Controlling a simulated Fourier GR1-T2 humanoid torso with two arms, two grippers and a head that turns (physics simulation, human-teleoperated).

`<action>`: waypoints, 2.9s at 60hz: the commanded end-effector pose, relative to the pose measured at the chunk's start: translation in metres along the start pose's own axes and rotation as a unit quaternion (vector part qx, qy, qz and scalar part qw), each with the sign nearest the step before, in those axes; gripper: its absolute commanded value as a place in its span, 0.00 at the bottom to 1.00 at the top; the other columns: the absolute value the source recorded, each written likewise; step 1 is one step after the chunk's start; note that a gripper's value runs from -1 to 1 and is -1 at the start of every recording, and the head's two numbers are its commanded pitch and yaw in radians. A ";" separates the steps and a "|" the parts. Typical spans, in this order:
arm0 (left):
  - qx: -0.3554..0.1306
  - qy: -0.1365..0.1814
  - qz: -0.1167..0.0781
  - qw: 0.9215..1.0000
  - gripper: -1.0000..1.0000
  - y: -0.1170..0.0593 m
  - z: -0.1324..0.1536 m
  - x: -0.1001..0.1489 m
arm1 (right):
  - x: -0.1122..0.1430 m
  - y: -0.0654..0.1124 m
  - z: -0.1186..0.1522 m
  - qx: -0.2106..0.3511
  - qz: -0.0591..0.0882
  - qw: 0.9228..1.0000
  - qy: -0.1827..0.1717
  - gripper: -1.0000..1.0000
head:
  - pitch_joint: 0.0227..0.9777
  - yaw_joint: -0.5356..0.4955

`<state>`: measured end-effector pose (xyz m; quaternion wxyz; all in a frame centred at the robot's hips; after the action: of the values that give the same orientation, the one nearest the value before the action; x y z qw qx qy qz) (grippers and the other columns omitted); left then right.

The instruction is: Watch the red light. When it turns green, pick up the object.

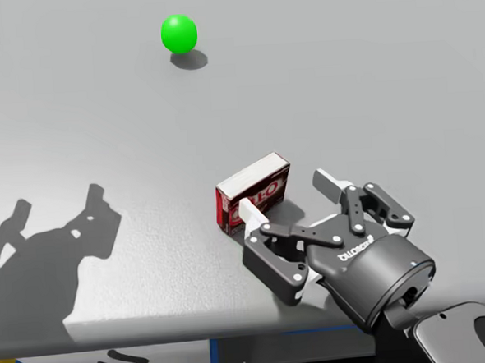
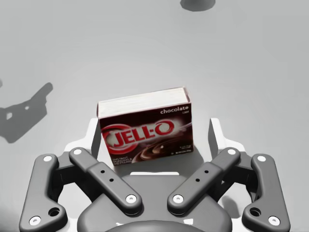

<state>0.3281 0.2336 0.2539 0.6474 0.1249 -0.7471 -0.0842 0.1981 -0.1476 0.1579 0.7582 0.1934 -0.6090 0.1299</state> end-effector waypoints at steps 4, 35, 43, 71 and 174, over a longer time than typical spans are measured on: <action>0.000 0.000 0.000 1.000 0.00 0.000 0.000 0.000 | -0.014 0.007 -0.010 -0.001 0.009 1.000 0.011 0.00 | 0.92 0.43; 0.001 -0.001 0.000 1.000 0.00 0.000 0.000 0.000 | -0.024 0.005 -0.031 -0.011 0.048 0.998 0.025 0.00 | 0.92 0.43; 0.001 -0.001 0.000 1.000 0.00 0.000 0.000 0.000 | -0.025 0.002 -0.035 -0.017 0.052 0.998 0.029 0.00 | 0.93 0.43; 0.001 -0.002 0.001 1.000 0.00 0.000 0.000 0.001 | -0.025 0.002 -0.055 -0.021 0.064 0.997 0.037 0.00 | 0.93 0.43; -0.004 0.000 -0.002 1.000 0.00 -0.003 0.002 0.000 | 0.021 0.001 -0.057 -0.053 0.067 0.996 -0.030 1.00 | 0.46 0.42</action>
<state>0.3263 0.2308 0.2530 0.6473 0.1234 -0.7470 -0.0881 0.2392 -0.1180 0.1355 0.7589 0.1420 -0.6100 0.1785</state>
